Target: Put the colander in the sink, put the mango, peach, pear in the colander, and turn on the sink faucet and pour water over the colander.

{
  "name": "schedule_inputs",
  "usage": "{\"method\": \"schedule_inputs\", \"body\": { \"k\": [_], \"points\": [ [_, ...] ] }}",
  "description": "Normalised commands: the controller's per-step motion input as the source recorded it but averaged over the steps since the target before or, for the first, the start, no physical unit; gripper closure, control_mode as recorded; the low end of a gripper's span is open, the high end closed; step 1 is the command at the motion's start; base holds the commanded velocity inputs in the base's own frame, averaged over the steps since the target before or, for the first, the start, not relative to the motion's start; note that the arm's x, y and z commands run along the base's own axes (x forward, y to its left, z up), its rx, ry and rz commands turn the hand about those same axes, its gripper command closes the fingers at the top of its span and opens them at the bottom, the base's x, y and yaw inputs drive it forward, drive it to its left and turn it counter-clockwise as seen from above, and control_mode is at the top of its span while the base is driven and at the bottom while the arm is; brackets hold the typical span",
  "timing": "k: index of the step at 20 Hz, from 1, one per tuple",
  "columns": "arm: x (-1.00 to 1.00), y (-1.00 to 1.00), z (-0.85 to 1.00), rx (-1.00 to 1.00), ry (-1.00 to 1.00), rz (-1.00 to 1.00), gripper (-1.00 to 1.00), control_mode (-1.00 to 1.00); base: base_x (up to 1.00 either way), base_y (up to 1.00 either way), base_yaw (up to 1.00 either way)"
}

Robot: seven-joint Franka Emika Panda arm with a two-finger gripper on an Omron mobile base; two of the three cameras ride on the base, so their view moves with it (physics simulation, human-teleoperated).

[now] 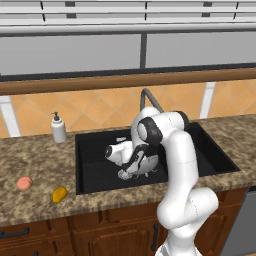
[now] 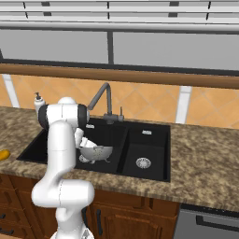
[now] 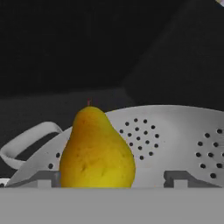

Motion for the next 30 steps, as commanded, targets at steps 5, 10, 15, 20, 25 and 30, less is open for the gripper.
{"method": "schedule_inputs", "body": {
  "k": [5,10,15,20,25,30],
  "points": [
    [-0.32,-0.17,0.50,0.11,-0.29,0.02,-1.00,-1.00,0.00,0.00,0.00],
    [-0.20,0.00,0.85,0.08,-0.03,0.00,-1.00,-1.00,0.00,0.00,0.00],
    [-0.26,0.02,0.97,0.02,0.00,-0.01,-1.00,-1.00,0.00,0.00,0.00],
    [-0.67,0.33,1.00,0.00,0.00,0.00,-1.00,-1.00,0.00,0.00,0.00],
    [-0.80,0.47,1.00,0.00,0.09,0.01,-1.00,-1.00,0.00,0.00,0.00],
    [-0.44,0.43,1.00,0.00,0.17,0.01,-1.00,-1.00,0.00,0.00,0.00]
  ]
}}
